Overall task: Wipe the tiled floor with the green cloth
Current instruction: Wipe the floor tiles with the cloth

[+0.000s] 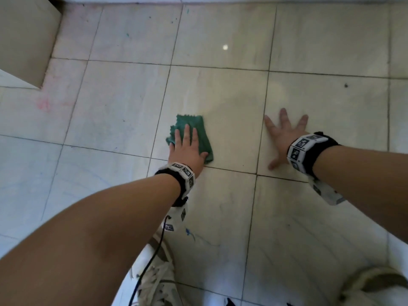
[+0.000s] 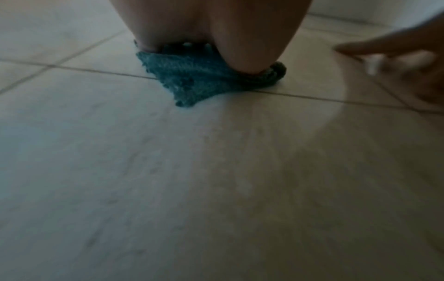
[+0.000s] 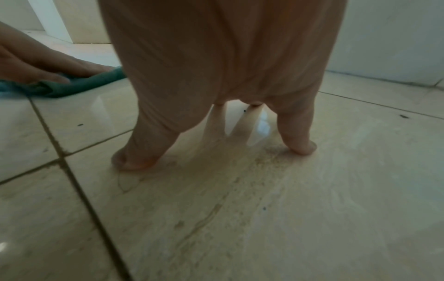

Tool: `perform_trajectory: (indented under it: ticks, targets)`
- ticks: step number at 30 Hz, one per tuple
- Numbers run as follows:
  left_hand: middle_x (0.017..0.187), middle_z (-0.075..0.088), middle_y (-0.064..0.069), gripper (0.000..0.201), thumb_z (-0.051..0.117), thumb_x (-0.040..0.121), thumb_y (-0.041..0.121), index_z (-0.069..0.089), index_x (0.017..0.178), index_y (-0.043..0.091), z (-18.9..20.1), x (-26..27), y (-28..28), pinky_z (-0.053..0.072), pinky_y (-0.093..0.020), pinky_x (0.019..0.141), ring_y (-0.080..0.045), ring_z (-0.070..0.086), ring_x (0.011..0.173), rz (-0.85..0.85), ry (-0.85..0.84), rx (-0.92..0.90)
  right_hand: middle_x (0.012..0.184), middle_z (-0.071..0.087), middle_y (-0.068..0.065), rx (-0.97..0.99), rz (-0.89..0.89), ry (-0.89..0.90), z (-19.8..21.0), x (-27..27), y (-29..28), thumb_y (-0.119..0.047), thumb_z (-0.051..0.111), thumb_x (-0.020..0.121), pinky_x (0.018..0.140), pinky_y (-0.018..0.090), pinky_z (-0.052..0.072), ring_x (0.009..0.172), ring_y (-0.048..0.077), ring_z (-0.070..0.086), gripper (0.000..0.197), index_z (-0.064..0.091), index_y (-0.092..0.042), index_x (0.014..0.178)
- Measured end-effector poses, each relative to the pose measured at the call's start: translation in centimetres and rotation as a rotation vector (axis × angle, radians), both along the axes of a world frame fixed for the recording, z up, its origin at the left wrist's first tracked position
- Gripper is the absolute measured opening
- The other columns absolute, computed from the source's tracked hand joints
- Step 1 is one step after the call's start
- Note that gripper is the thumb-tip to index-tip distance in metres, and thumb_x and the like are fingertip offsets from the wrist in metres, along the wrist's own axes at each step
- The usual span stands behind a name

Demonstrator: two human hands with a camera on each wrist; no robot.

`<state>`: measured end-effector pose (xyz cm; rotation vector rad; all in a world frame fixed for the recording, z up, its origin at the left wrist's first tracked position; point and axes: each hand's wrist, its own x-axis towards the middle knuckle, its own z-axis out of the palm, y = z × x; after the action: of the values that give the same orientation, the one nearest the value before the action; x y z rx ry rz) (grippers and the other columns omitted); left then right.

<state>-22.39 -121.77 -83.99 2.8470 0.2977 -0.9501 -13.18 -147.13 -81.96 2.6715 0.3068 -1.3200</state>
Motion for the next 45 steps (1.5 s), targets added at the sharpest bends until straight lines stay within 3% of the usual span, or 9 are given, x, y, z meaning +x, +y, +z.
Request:
perform_trajectory:
  ticks: [5, 8, 12, 17, 21, 26, 30, 40, 45]
  targets:
    - [0.161, -0.027, -0.004, 0.082, 0.037, 0.101, 0.052, -0.015, 0.156, 0.019, 0.1, -1.0, -8.6, -0.001, -0.052, 0.122, -0.032, -0.022, 0.148, -0.369, 0.047, -0.068, 0.159, -0.035, 0.001, -0.005, 0.017, -0.004, 0.1, 0.7, -0.2, -0.050, 0.088, 0.066, 0.111, 0.071, 0.018, 0.142, 0.056, -0.021, 0.140, -0.024, -0.044, 0.151]
    - [0.162, -0.025, -0.001, 0.082, 0.040, 0.100, 0.051, -0.012, 0.157, 0.021, 0.0, -2.1, -12.2, -0.002, -0.051, 0.122, -0.030, -0.023, 0.148, -0.472, 0.045, -0.107, 0.161, -0.031, -0.003, 0.000, 0.012, -0.007, 0.1, 0.9, -0.4, -0.048, 0.088, 0.068, 0.112, 0.071, 0.021, 0.143, 0.055, -0.019, 0.136, -0.019, -0.046, 0.152]
    - [0.162, -0.024, 0.002, 0.084, 0.042, 0.099, 0.054, -0.011, 0.157, 0.024, -0.1, -1.4, -11.8, -0.003, -0.047, 0.123, -0.026, -0.023, 0.149, -0.475, 0.028, -0.136, 0.161, -0.030, -0.005, 0.008, -0.006, 0.003, 0.1, 0.9, -0.6, -0.046, 0.087, 0.070, 0.113, 0.069, 0.020, 0.144, 0.052, -0.021, 0.133, -0.018, -0.047, 0.152]
    - [0.162, -0.024, 0.001, 0.084, 0.041, 0.099, 0.054, -0.012, 0.156, 0.024, 0.0, 1.7, -9.3, 0.000, -0.047, 0.122, -0.027, -0.019, 0.150, -0.284, -0.005, -0.076, 0.162, -0.029, -0.005, 0.036, 0.004, -0.011, -0.2, 0.7, -1.3, -0.045, 0.085, 0.072, 0.112, 0.069, 0.023, 0.145, 0.051, -0.021, 0.129, -0.015, -0.045, 0.154]
    - [0.162, -0.024, -0.001, 0.083, 0.039, 0.100, 0.053, -0.012, 0.156, 0.022, 0.5, 1.3, -10.1, 0.001, -0.049, 0.122, -0.030, -0.019, 0.149, -0.299, 0.004, -0.051, 0.162, -0.027, -0.005, -0.001, 0.073, -0.013, -0.1, 1.2, -1.6, -0.046, 0.084, 0.074, 0.112, 0.068, 0.026, 0.146, 0.051, -0.017, 0.127, -0.014, -0.045, 0.154]
    - [0.162, -0.024, 0.001, 0.083, 0.041, 0.100, 0.052, -0.011, 0.157, 0.023, 2.8, -0.2, -15.0, 0.006, -0.053, 0.122, -0.032, -0.020, 0.149, -0.416, 0.193, -0.177, 0.167, -0.001, 0.007, -0.019, 0.215, 0.016, 3.0, 3.1, -3.3, -0.035, 0.078, 0.084, 0.118, 0.052, 0.029, 0.148, 0.043, 0.018, 0.109, 0.000, -0.030, 0.159]
    - [0.165, -0.010, 0.004, 0.078, 0.044, 0.101, 0.044, -0.008, 0.158, 0.028, 8.4, -2.2, -16.6, 0.017, -0.055, 0.120, -0.030, -0.008, 0.151, -0.360, 0.409, -0.361, 0.162, 0.024, 0.014, -0.013, 0.198, 0.087, 8.1, 1.3, -5.2, -0.025, 0.072, 0.091, 0.109, 0.048, 0.041, 0.140, 0.036, 0.040, 0.095, 0.007, -0.022, 0.160]
    - [0.166, 0.007, -0.001, 0.075, 0.046, 0.101, 0.034, -0.002, 0.158, 0.026, 29.6, -3.9, -13.1, 0.020, -0.047, 0.119, -0.029, 0.003, 0.152, -0.337, 0.404, -0.254, 0.157, 0.036, 0.011, -0.029, 0.086, 0.185, 26.7, -5.0, -6.9, -0.037, 0.058, 0.099, 0.110, 0.043, 0.039, 0.140, 0.030, 0.041, 0.083, 0.004, -0.022, 0.160]
    - [0.163, 0.020, -0.003, 0.071, 0.045, 0.100, 0.032, 0.003, 0.158, 0.024, 37.4, -3.9, -11.6, 0.028, -0.048, 0.117, -0.030, 0.013, 0.150, -0.348, 0.356, -0.257, 0.156, 0.038, 0.010, -0.027, 0.042, 0.167, 34.2, -7.8, -6.1, -0.036, 0.055, 0.101, 0.107, 0.041, 0.041, 0.138, 0.029, 0.043, 0.078, 0.006, -0.022, 0.160]
